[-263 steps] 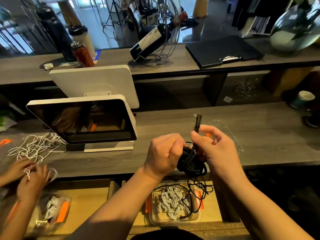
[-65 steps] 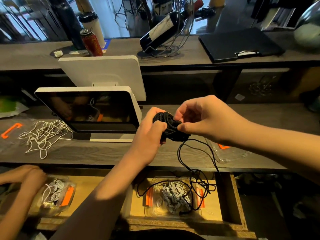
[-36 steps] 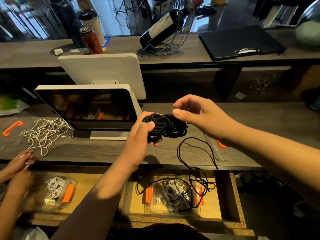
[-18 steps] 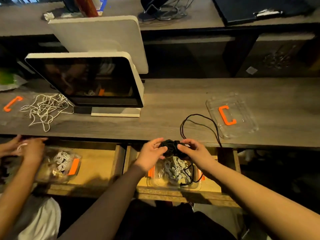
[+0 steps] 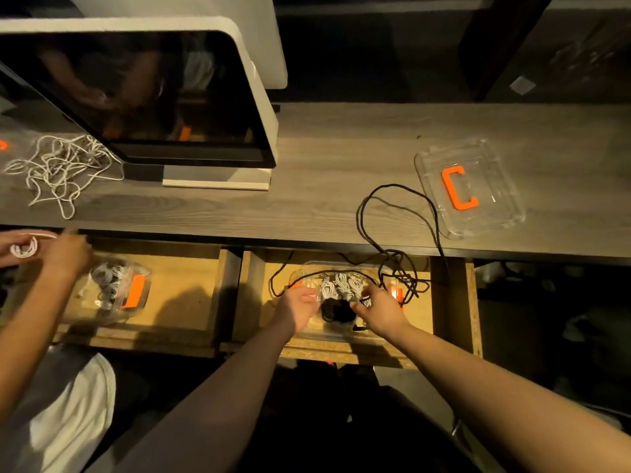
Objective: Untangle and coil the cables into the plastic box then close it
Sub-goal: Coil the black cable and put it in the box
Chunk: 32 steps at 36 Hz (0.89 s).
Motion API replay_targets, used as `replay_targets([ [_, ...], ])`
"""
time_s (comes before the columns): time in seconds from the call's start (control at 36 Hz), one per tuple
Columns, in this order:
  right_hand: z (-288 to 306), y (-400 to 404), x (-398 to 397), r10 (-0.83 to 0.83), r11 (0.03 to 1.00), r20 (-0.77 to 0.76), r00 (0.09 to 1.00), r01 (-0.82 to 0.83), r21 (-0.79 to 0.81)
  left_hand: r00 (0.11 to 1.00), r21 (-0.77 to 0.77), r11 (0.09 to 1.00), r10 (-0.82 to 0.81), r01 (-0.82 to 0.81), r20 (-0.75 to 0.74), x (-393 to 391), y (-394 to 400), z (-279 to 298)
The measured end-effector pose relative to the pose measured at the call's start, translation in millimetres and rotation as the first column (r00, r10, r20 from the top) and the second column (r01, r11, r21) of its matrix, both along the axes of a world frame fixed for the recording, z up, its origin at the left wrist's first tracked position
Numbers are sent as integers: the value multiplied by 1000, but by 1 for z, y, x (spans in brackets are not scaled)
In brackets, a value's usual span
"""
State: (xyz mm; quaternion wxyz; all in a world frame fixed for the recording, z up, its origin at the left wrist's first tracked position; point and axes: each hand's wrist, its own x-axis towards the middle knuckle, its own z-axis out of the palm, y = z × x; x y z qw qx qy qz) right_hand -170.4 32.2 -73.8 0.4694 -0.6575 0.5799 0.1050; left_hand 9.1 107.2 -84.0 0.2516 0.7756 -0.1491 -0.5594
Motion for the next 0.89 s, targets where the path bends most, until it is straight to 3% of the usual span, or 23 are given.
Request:
replay_targets([
  [0.14, -4, -17, 20, 184, 980, -19, 983, -185, -80, 954, -79, 990, -90, 117, 286, 14, -9, -4],
  [0.28, -9, -33, 42, 389, 880, -72, 919, -393, -265, 845, -27, 957, -243, 290, 477, 31, -17, -18],
  [0.44, -25, -44, 69, 545, 783, -113, 831, -552, -287, 799, 69, 887, -443, 457, 406, 43, -20, -44],
  [0.56, -32, -47, 84, 571, 768, -147, 807, -589, -251, 693, 208, 805, -586, 556, 420, 46, -21, -51],
  [0.67, -36, -45, 88, 598, 750, -193, 778, -628, -207, 618, 249, 766, -631, 593, 469, 46, -17, -62],
  [0.89, -42, -49, 81, 668, 652, -323, 671, -736, -183, 686, 202, 816, -569, 542, 454, 50, -9, -88],
])
